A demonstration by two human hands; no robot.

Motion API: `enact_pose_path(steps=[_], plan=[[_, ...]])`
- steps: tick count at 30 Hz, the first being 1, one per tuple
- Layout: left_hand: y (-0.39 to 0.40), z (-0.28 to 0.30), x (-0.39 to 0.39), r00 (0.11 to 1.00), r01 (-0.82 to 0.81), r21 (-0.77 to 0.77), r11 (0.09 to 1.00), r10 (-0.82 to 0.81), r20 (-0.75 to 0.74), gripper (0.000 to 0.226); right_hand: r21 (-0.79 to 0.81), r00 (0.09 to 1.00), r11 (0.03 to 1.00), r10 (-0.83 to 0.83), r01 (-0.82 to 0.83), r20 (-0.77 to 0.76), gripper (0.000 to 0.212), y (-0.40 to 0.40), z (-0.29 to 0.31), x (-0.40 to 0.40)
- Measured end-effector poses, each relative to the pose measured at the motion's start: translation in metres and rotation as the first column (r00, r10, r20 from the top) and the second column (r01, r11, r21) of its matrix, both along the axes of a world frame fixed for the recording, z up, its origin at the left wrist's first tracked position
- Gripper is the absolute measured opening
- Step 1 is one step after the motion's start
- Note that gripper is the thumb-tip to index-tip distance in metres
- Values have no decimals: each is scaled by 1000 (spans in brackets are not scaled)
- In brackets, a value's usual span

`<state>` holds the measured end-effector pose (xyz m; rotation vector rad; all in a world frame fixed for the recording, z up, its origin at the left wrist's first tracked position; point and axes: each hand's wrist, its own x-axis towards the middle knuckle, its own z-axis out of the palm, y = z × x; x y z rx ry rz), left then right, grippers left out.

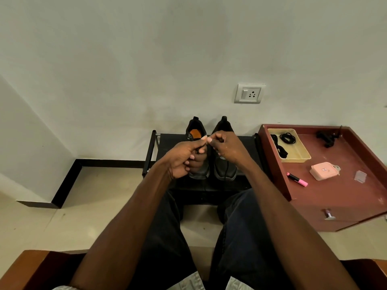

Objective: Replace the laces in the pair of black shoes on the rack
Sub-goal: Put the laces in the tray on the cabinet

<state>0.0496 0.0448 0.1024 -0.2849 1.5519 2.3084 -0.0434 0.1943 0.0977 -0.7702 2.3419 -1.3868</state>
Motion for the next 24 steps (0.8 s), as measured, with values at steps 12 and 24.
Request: enact_pose_path(steps=[12, 24], plan=[[1, -8, -16, 915, -395, -259, 881, 354, -192, 38, -33, 940, 968, 249, -249, 231, 18, 19, 51, 23], [4, 6, -9, 932, -241, 314, 918, 310, -190, 54, 140, 920, 951, 218, -276, 327, 23, 9, -14, 21]])
